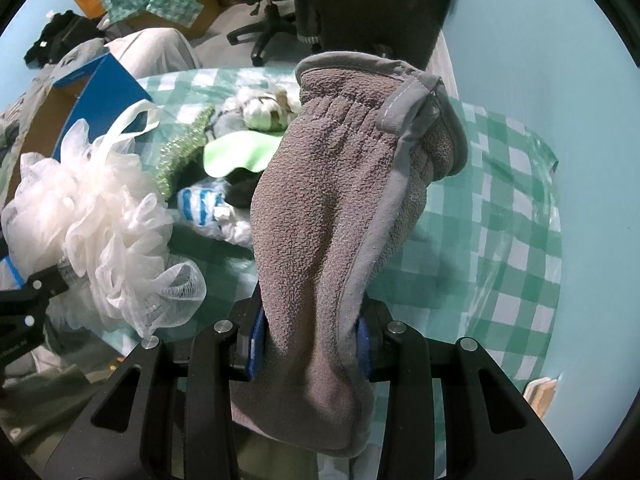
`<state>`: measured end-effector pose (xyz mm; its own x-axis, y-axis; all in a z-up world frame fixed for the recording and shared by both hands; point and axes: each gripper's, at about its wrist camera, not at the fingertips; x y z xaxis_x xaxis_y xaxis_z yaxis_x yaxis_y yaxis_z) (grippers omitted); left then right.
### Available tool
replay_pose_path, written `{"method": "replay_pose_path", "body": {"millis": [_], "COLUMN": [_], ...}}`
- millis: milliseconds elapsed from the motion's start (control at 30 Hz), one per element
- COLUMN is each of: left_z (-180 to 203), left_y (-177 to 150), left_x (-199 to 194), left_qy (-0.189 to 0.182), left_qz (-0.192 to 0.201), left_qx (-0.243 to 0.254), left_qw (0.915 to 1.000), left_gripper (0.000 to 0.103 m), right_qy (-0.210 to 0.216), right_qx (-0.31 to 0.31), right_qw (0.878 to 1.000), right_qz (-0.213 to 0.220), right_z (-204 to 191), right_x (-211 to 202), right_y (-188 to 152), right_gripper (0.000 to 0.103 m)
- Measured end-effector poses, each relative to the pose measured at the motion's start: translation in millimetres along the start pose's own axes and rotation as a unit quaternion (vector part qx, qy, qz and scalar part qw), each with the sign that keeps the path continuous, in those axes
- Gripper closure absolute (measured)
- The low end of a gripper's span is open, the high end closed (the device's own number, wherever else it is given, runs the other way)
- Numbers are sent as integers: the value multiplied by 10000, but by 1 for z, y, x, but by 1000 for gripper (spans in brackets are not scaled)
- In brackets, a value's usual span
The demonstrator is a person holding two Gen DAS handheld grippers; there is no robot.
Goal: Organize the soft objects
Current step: 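Lift the bath puff with the left gripper while the right gripper lifts the grey mitt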
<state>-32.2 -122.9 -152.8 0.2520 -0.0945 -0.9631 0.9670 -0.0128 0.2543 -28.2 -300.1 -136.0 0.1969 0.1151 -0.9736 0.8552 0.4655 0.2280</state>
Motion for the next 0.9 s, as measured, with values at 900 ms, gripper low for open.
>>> {"method": "replay_pose_path", "body": {"millis": [900], "left_z": [-34], "left_y": [14], "left_x": [-73], "left_qy": [60], "left_qz": [736], "left_qx": [-471], "left_qw": [9962], "left_gripper": [66], "right_qy": [114], "right_qx": [-1074], "right_qw": [9922], "right_qz": [618], "right_z": [-45], "right_x": [-56], "right_y": [72], "right_gripper": [68]}}
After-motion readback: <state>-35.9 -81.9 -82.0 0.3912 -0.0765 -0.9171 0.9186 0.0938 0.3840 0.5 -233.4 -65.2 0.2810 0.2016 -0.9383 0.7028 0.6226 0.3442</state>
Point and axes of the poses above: each gripper's, at about its wrist camera, not at the fingertips, and x roughly the way its jaws point, z to its right, y to its top, and after that the axes turned 14 degrees about -x, right-handed
